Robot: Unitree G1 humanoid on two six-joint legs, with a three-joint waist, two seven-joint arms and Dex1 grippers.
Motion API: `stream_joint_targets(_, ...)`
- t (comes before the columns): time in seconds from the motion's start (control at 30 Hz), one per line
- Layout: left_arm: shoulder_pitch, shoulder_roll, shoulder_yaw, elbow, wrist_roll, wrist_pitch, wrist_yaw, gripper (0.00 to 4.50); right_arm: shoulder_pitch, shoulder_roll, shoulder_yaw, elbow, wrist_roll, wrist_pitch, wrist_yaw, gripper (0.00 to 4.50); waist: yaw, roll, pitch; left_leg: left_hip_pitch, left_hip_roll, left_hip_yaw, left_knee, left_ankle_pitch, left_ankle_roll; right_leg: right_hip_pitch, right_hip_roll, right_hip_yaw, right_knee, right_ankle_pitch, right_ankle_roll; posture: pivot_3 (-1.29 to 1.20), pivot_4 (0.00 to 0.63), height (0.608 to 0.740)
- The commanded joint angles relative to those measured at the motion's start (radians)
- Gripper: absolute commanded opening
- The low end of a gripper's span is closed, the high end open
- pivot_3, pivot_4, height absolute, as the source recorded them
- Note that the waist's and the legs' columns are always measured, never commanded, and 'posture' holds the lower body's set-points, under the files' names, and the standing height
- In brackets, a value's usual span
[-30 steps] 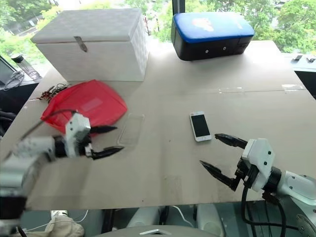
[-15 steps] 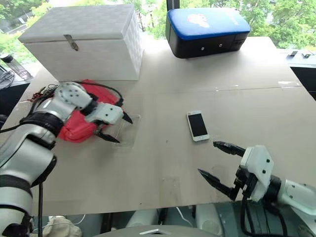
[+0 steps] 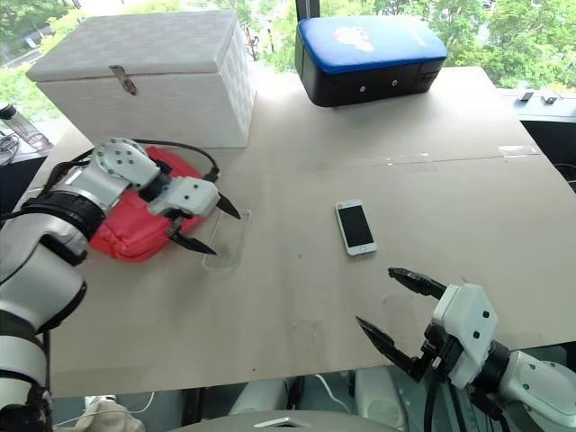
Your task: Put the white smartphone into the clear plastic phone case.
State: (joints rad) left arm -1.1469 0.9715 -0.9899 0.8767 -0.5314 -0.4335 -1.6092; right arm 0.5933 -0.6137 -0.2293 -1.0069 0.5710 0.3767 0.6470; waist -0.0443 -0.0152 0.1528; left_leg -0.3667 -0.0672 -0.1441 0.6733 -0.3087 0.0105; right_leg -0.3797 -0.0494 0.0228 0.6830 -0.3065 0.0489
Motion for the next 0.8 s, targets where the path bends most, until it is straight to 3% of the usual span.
stream_joint_targets(0.03, 0.077, 0.056, 0.037, -0.116, -0.08, 0.084, -0.005, 4.46, -0.015, 0.005, 0.02, -0.02, -0.008, -0.024, -0.006, 4.37, 0.0, 0.0, 0.0, 0.0, 0.0, 0.0, 0.0, 0.0, 0.0, 0.0, 0.0, 0.0, 0.0, 0.0, 0.0, 0.0, 0.15, 0.74)
stream_joint_targets(0.23, 0.353, 0.119, 0.241, -0.384, -0.01, 0.301, 0.031, 4.46, -0.052, -0.005, 0.037, 0.02, -0.014, -0.036, 0.019, 4.37, 0.005, 0.001, 0.0, 0.002, 0.0, 0.0, -0.001, 0.0, 0.0, 0.0, 0.0, 0.002, 0.001, 0.0, 0.0, 0.0, 0.15, 0.74)
stream_joint_targets(0.27, 0.383, 0.115, 0.27, -0.407, 0.018, 0.315, 0.052, 4.24, -0.057, -0.007, 0.035, 0.024, -0.012, -0.035, 0.02, 4.47, 0.01, 0.001, 0.0, 0.002, 0.0, 0.0, 0.0, 0.0, 0.0, 0.0, 0.0, 0.002, 0.001, 0.0, 0.0, 0.0, 0.15, 0.74)
stream_joint_targets(0.33, 0.443, 0.105, 0.312, -0.442, 0.106, 0.345, 0.121, 3.62, -0.069, -0.01, 0.034, 0.033, -0.013, -0.036, 0.023, 4.5, 0.014, 0.001, 0.0, 0.002, 0.0, -0.001, 0.001, 0.0, 0.0, 0.001, 0.0, 0.002, 0.001, 0.0, 0.0, 0.0, 0.15, 0.74)
stream_joint_targets(0.57, 0.583, 0.092, 0.474, -0.584, 0.213, 0.526, 0.219, 0.18, -0.056, -0.006, 0.031, 0.038, -0.031, -0.049, 0.029, 4.5, 0.008, 0.003, -0.001, 0.005, 0.0, 0.0, 0.0, 0.0, 0.001, 0.001, -0.003, 0.003, 0.005, 0.0, 0.0, 0.0, 0.15, 0.74)
stream_joint_targets(0.63, 0.615, 0.084, 0.514, -0.641, 0.217, 0.611, 0.251, 0.08, -0.054, -0.005, 0.036, 0.04, -0.04, -0.055, 0.027, 4.5, 0.005, 0.004, -0.002, 0.005, 0.0, 0.001, 0.0, 0.0, 0.001, 0.001, -0.003, 0.004, 0.005, 0.0, 0.0, 0.0, 0.15, 0.74)
stream_joint_targets(0.7, 0.627, 0.062, 0.567, -0.796, 0.116, 0.888, 0.327, 0.08, -0.049, -0.002, 0.038, 0.039, -0.044, -0.058, 0.022, 4.5, 0.007, 0.005, -0.002, 0.005, 0.0, 0.002, 0.0, -0.002, 0.003, 0.001, -0.003, 0.005, 0.005, 0.0, 0.0, 0.0, 0.15, 0.74)
stream_joint_targets(0.8, 0.529, -0.117, 0.702, -0.943, -0.052, 1.381, 0.6, 0.08, -0.033, 0.002, 0.032, 0.035, -0.047, -0.064, 0.024, 4.5, 0.037, 0.006, -0.001, 0.004, 0.0, 0.001, 0.001, -0.002, 0.004, 0.001, -0.004, 0.005, 0.005, 0.0, 0.0, 0.0, 0.15, 0.74)
